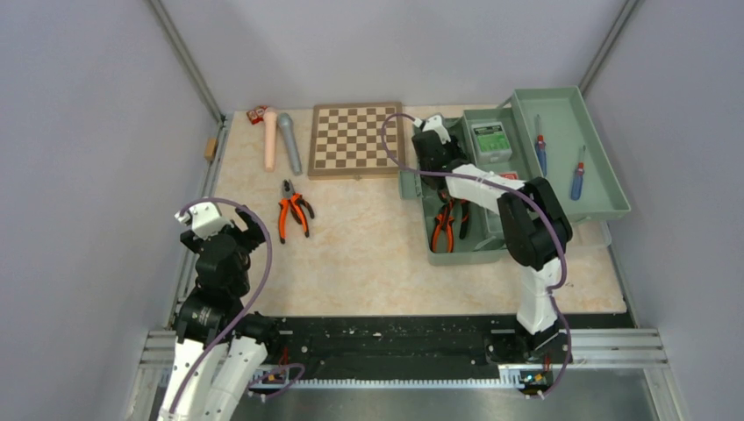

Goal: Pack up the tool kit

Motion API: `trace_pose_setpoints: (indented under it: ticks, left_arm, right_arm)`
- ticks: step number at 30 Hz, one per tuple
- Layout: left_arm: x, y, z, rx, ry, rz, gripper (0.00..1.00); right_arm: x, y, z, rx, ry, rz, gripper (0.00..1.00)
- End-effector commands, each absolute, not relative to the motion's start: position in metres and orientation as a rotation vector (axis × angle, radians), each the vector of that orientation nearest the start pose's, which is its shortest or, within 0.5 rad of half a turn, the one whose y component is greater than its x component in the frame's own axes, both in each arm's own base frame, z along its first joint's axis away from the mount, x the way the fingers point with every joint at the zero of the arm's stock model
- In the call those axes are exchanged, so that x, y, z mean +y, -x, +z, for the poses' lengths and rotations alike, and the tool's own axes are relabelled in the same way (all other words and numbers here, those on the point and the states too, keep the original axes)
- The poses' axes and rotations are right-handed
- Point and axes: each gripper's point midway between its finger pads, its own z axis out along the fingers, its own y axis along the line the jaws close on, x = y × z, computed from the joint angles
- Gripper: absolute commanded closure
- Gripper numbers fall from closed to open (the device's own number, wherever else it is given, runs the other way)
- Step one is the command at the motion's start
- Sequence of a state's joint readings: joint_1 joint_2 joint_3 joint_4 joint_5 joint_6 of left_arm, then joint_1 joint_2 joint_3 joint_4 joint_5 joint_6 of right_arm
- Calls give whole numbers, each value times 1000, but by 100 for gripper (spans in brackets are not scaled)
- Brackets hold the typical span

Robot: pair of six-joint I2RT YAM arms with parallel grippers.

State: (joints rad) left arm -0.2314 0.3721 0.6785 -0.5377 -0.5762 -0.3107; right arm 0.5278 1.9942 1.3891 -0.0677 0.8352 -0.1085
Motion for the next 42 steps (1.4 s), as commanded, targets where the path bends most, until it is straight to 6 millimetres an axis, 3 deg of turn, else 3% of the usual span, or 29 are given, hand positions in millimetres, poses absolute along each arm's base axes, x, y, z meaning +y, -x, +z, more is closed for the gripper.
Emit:
trace_pose_setpoints:
  ticks: [1, 9, 12, 15, 20, 30, 37, 42]
  left_arm:
    - [37, -221, 256, 1675, 470, 126, 8]
    - [37, -222, 256, 1677, 470, 129, 8]
    - [36, -222, 256, 1678, 468, 126, 8]
    - [37, -221, 257, 1676, 469, 126, 8]
    - [38, -219, 259, 1663, 474, 123, 8]
    - [39, -216, 262, 1643, 482, 114, 8]
    - [39, -215, 262, 1640, 482, 111, 8]
    - [39, -215, 263, 1638, 482, 109, 8]
  right_arm:
    - [147, -491, 176, 1956, 155, -522, 47]
    - [194, -463, 229, 1862, 234, -333, 39]
    - [219, -449, 235, 1852, 281, -227, 38]
    - [258, -429, 235, 1852, 339, -56, 37]
    - [325, -400, 219, 1836, 452, 219, 36]
    - [454, -353, 153, 1940, 561, 663, 35]
    - [513, -326, 122, 2057, 417, 1077, 35]
    - [532, -324, 107, 2106, 362, 1185, 37]
